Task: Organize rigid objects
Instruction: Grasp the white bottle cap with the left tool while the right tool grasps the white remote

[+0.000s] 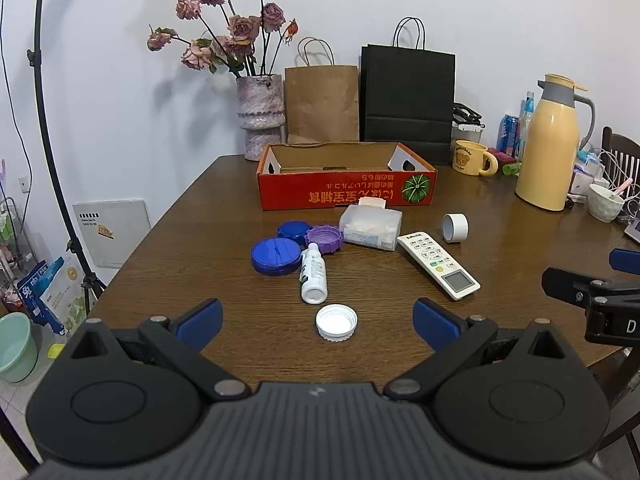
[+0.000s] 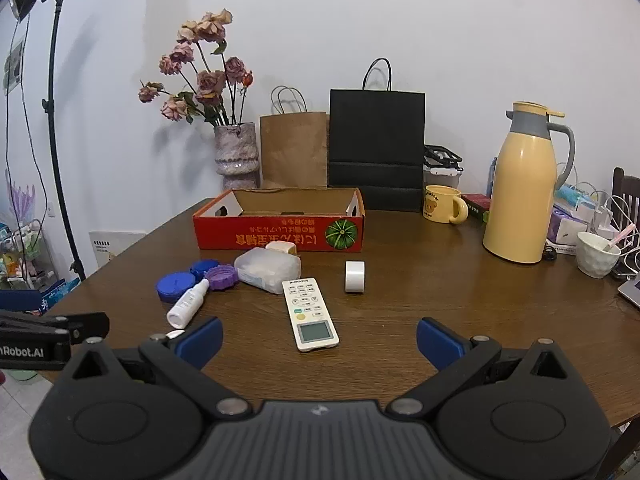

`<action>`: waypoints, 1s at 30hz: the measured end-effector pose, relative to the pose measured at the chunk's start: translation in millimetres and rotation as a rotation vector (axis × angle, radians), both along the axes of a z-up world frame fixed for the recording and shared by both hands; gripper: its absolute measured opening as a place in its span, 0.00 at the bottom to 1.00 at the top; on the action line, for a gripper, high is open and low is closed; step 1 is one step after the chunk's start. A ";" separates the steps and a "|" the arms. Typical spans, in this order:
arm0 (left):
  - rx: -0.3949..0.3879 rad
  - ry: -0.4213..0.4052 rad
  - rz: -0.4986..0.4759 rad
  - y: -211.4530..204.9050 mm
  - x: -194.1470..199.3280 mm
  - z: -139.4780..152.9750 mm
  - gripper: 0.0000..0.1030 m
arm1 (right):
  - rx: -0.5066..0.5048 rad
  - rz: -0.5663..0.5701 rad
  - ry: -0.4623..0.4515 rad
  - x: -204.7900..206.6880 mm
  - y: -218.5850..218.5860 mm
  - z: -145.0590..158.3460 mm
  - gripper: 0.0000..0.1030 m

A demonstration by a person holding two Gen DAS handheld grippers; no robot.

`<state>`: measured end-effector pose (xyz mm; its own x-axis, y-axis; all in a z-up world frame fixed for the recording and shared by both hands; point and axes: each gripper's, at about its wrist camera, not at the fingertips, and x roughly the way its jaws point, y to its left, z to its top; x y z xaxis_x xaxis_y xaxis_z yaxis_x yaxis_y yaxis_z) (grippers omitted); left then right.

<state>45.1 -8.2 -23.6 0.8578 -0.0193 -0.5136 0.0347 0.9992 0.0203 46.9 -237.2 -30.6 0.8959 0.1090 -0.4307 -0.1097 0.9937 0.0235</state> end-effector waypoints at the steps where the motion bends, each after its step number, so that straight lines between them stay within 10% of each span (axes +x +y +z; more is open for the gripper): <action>1: 0.001 0.002 0.000 -0.5 2.2 -0.7 1.00 | 0.000 0.000 0.002 2.2 -0.6 -1.2 1.00; 30: 0.031 0.192 0.009 -10.4 96.5 -58.4 1.00 | 0.001 0.037 0.139 94.0 -3.4 -56.8 1.00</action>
